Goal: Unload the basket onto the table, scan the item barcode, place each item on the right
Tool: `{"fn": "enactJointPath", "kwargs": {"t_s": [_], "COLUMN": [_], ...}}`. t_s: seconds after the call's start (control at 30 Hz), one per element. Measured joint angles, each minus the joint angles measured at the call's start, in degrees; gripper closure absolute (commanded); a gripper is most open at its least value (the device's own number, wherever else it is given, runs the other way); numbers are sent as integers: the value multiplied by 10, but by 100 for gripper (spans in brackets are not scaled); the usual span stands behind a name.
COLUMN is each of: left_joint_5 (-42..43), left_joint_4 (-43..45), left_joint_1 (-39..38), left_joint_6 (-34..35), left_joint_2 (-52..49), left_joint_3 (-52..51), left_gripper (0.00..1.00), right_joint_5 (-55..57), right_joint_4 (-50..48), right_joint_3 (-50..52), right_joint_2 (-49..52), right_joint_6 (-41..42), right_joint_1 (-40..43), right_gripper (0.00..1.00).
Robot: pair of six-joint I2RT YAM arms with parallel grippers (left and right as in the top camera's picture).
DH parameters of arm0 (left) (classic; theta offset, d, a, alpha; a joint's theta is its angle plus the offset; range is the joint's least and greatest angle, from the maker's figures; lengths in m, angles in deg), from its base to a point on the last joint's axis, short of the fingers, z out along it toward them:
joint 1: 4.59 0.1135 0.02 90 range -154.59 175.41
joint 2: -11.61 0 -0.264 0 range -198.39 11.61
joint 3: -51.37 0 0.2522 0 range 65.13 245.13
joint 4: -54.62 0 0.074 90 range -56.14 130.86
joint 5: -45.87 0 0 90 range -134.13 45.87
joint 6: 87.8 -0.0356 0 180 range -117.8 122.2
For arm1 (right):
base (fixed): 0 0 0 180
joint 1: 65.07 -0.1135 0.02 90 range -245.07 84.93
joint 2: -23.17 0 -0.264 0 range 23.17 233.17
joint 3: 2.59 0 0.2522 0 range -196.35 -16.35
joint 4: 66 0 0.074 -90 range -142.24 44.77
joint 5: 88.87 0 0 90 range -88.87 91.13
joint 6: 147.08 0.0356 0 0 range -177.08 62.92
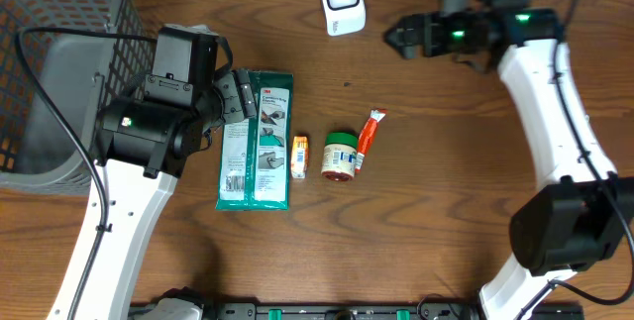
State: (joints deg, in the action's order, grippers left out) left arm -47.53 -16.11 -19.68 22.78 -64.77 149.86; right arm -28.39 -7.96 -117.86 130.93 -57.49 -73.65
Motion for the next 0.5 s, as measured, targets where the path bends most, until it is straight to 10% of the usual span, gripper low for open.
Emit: {"fn": "enactJointPath", "kwargs": {"t_s": [0.5], "left_joint_5": [0], "left_joint_4": [0], "left_joint_1": [0], "left_joint_6": [0], "left_joint_2": [0], "left_joint_3": [0], "left_gripper": [14], "right_joint_5": [51], "right_joint_4": [-109], "right_joint_3": [0], "right_joint_2": [0], "right_joint_6": [0], "right_joint_1": [-116], "right_gripper": [1]}}
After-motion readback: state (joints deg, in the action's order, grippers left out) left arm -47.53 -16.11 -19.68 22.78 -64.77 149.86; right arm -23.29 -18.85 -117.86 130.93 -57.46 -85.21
